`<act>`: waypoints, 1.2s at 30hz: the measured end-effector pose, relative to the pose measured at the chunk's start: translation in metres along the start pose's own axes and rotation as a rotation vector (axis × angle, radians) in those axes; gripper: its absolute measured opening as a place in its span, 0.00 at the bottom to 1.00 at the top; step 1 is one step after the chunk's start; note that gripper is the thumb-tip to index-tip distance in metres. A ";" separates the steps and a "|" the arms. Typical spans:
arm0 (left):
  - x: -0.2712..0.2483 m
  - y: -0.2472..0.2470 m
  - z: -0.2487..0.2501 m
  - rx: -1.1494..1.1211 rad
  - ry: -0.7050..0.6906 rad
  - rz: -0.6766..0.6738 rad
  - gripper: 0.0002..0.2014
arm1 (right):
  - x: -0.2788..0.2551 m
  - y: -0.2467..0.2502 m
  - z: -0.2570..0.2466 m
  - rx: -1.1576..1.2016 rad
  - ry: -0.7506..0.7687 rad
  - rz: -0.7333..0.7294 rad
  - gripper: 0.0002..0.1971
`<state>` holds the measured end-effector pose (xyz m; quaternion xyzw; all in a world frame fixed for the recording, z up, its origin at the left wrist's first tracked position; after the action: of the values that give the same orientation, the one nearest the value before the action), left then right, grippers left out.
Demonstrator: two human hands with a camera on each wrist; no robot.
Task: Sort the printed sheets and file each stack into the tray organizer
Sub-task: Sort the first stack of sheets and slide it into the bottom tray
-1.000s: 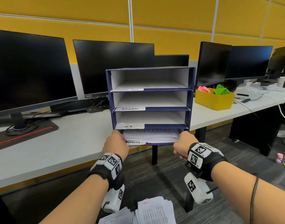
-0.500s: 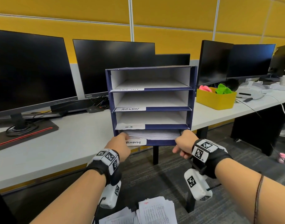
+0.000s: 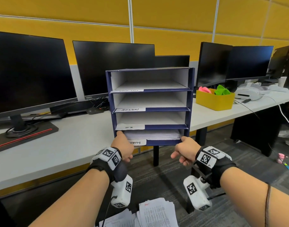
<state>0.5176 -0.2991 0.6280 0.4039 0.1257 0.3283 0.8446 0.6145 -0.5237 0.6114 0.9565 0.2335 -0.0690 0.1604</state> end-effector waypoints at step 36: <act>-0.026 0.039 -0.010 0.171 -0.087 0.015 0.25 | -0.016 0.001 -0.011 -0.047 -0.009 -0.036 0.34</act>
<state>0.4756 -0.2923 0.6506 0.4893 0.1133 0.3049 0.8092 0.6014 -0.5283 0.6254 0.9479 0.2514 -0.0706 0.1824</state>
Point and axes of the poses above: each hand's wrist, its own x-axis towards the middle knuckle, its own y-axis out of the back of the hand, z = x × y, the point moved 9 cm from there along x, towards the middle knuckle, and after that the axes turned 11 degrees about x, right-handed, at the moved point
